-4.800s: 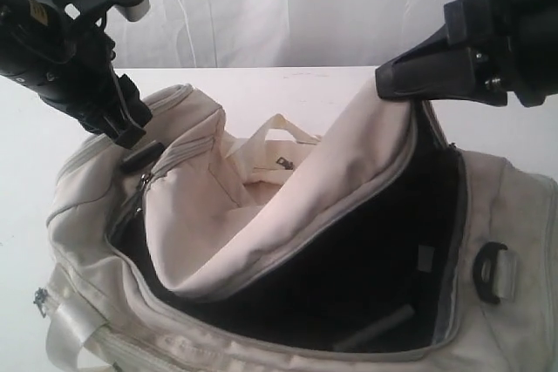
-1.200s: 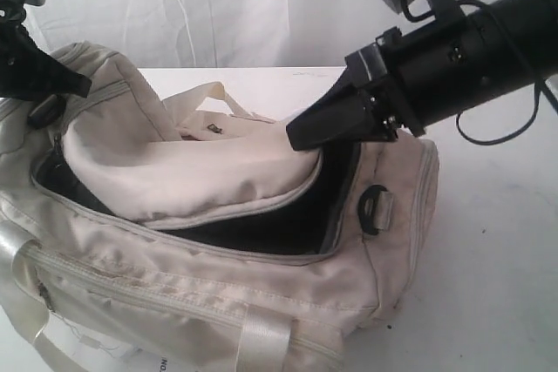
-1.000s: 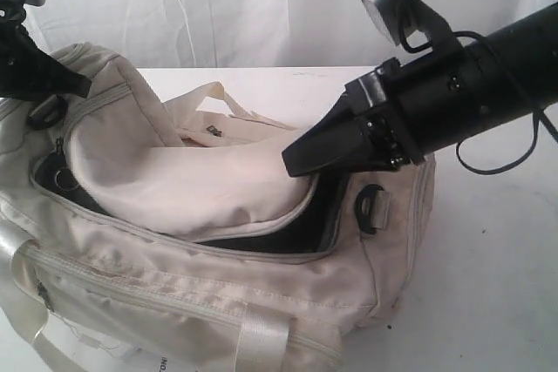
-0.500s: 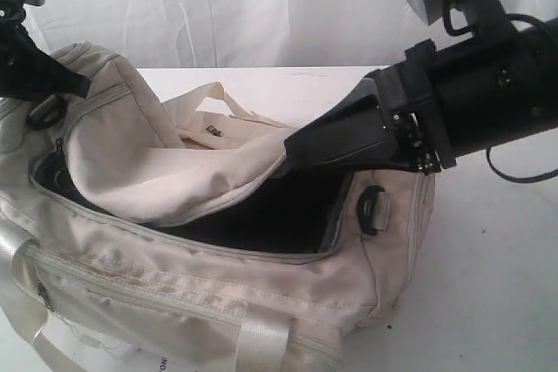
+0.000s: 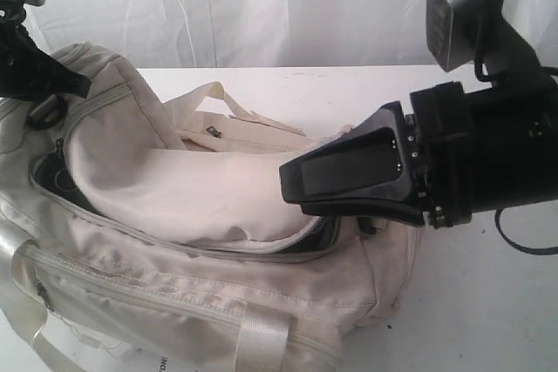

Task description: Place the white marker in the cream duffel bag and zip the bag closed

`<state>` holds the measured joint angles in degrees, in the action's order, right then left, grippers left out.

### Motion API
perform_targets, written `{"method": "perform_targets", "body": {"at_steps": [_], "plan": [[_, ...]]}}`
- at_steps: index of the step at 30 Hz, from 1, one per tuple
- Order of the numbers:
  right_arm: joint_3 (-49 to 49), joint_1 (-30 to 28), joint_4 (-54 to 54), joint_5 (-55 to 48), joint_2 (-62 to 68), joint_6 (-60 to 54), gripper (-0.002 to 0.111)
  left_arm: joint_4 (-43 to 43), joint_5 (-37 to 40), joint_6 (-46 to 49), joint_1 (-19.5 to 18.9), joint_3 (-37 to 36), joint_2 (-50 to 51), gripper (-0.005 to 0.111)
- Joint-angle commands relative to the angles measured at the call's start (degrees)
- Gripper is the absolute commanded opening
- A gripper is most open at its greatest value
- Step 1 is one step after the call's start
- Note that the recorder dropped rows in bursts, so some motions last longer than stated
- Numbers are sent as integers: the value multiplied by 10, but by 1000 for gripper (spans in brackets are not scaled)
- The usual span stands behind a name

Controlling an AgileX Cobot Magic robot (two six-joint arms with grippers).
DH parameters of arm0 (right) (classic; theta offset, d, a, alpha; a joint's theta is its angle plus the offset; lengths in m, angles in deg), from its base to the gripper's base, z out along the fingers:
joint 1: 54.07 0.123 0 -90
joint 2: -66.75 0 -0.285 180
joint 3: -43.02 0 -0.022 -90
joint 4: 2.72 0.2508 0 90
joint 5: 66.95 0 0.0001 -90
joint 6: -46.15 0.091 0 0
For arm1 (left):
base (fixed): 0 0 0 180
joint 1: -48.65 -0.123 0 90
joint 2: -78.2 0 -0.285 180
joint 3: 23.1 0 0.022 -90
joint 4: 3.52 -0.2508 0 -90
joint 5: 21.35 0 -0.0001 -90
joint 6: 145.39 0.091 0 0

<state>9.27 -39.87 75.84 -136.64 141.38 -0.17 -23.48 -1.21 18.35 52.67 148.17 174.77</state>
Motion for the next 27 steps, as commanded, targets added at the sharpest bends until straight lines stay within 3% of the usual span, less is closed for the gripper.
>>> {"method": "perform_targets", "body": {"at_steps": [1,16,27], "plan": [[-15,1,36,-3,-8,1,41,-6,-12,-7,-2,2,-10,0],[-24,92,62,-3,-8,23,47,-2,-11,-7,-2,2,-10,0],[-55,110,60,19,-10,48,49,-1,-11,-7,-2,2,-5,0]]}}
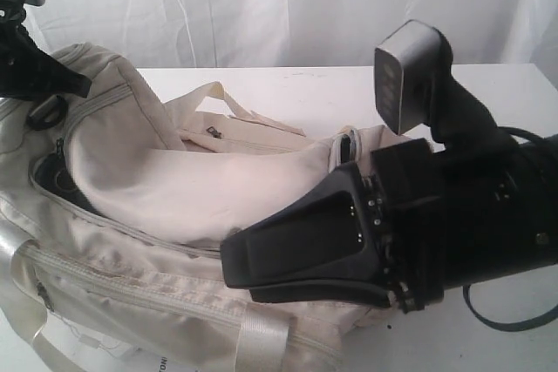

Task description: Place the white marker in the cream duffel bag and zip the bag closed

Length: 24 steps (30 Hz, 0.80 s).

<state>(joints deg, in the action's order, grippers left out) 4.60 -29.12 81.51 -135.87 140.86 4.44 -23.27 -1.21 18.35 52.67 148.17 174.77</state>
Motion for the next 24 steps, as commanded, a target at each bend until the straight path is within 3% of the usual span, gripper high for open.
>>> {"method": "perform_targets", "body": {"at_steps": [1,24], "plan": [[-10,2,3,18,-5,2,49,-3,-12,-7,-2,2,-3,0],[-49,2,-44,225,-5,45,53,2,-12,-7,-2,2,-2,0]]}}
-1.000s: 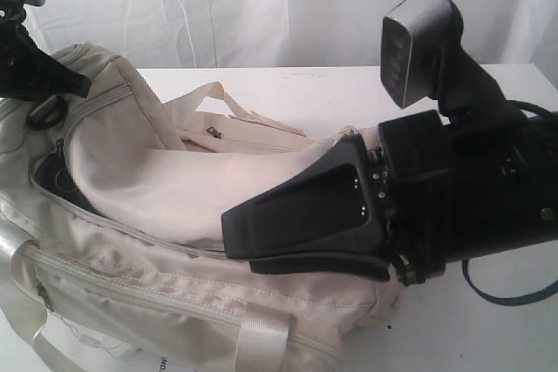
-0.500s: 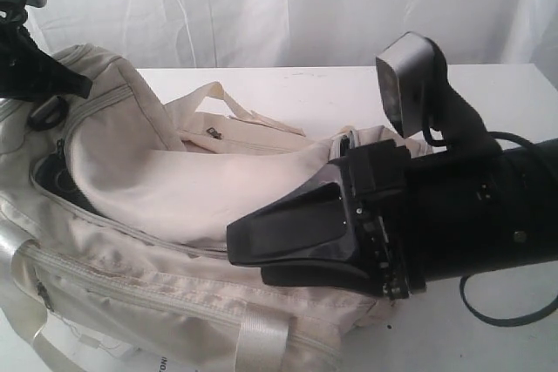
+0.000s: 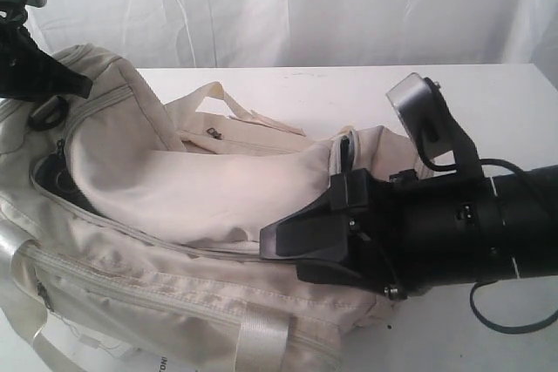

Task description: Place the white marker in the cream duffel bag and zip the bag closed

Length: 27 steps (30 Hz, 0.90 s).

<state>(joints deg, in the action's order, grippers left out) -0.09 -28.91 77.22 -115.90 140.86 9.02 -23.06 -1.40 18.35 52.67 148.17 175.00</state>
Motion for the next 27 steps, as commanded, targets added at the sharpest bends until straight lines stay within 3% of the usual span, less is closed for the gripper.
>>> {"method": "perform_targets", "body": {"at_steps": [1,19,27], "plan": [[-2,0,-1,28,-4,-1,53,-1,-10,-7,-2,2,-5,0],[21,1,136,-16,122,-143,53,0,-15,-7,-2,2,-5,0],[69,60,200,-26,195,-219,53,7,-17,-6,-2,2,-5,0]]}}
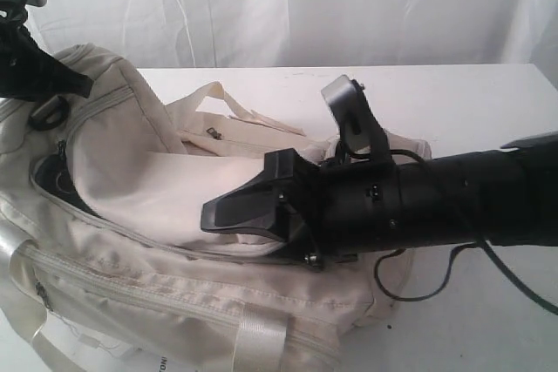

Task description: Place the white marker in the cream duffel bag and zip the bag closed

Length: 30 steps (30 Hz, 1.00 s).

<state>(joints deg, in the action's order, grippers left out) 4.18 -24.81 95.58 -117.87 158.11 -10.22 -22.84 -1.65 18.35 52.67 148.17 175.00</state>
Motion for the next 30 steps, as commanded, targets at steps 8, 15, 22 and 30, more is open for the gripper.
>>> {"method": "perform_targets", "body": {"at_steps": [8,15,22,30], "plan": [[90,32,16,-90,33,-69,3,9,-15,-5,-2,2,-5,0],[124,32,16,-95,-21,-108,0,9,-16,-5,-2,2,-5,0],[124,32,16,-113,-41,-108,0,9,-16,-5,-2,2,-5,0],[122,32,-44,-122,-41,-25,0,9,-15,-2,-2,2,-5,1]]}}
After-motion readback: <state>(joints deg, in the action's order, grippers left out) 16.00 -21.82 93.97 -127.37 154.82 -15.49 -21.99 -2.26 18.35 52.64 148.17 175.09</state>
